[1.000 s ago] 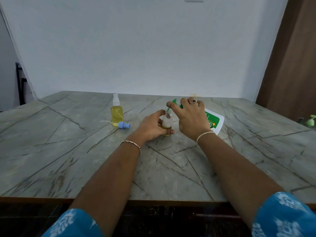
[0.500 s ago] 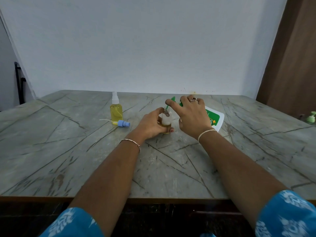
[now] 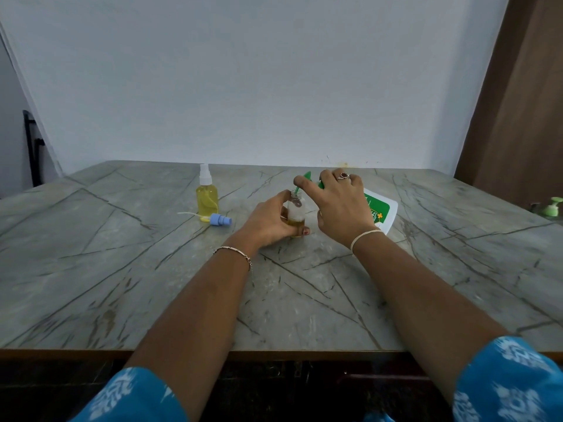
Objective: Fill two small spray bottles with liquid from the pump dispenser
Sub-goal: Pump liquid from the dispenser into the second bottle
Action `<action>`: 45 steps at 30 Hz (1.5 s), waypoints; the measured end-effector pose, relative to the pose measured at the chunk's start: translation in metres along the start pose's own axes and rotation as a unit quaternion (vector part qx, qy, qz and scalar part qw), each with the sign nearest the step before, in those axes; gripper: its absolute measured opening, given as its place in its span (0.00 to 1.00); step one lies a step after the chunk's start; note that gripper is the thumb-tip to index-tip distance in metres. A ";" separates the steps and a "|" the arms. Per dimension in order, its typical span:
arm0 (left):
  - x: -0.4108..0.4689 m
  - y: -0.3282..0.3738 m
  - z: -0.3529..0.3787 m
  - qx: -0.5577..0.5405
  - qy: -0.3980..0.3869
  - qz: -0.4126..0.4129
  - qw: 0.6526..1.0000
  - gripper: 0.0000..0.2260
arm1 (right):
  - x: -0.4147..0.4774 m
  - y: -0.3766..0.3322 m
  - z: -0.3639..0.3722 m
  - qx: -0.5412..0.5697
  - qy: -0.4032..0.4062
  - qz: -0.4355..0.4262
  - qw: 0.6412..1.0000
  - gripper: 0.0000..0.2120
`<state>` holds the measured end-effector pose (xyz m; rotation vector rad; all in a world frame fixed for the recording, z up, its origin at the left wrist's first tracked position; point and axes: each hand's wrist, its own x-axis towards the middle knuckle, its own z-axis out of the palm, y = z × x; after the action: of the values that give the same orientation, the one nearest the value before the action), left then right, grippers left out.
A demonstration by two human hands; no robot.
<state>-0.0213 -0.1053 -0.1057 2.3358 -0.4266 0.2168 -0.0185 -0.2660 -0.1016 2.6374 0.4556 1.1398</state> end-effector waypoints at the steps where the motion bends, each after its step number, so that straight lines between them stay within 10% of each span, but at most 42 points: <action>1: 0.000 0.001 0.000 0.002 0.001 -0.002 1.000 0.32 | -0.001 0.000 0.000 -0.001 0.000 0.000 1.000 0.36; 45: 0.003 -0.002 0.001 0.003 0.007 0.005 1.000 0.33 | 0.002 0.000 -0.001 0.011 -0.015 0.003 1.000 0.33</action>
<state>-0.0181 -0.1056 -0.1072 2.3375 -0.4311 0.2405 -0.0182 -0.2654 -0.0992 2.6728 0.4573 1.1011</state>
